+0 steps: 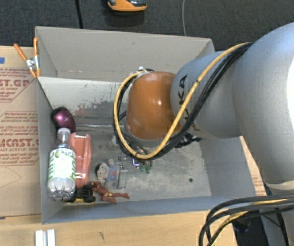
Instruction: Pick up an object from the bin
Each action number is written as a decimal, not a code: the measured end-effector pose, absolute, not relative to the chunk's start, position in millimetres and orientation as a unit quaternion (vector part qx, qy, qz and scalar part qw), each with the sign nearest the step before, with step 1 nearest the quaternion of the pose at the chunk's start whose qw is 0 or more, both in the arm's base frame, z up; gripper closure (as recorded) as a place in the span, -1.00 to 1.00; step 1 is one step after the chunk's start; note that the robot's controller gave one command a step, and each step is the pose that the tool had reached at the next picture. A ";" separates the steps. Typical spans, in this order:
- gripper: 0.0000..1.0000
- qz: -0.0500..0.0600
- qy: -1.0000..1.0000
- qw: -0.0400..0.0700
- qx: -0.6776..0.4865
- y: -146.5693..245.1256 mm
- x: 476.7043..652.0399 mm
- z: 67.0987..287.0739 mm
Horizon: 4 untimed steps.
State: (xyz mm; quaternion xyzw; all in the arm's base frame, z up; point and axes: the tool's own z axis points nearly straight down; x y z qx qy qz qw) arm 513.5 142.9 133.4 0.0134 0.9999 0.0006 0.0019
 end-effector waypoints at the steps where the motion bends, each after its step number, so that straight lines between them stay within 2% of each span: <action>1: -1.00 0.000 0.999 -0.004 0.036 146.3 501.2 67.3; 2: 1.00 0.001 0.999 -0.004 0.052 145.4 503.1 71.3; 4: 1.00 0.001 0.999 -0.003 0.053 145.5 502.7 73.7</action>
Offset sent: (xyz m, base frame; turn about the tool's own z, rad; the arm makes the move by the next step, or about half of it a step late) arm -0.0089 -0.0001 -0.0634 0.0846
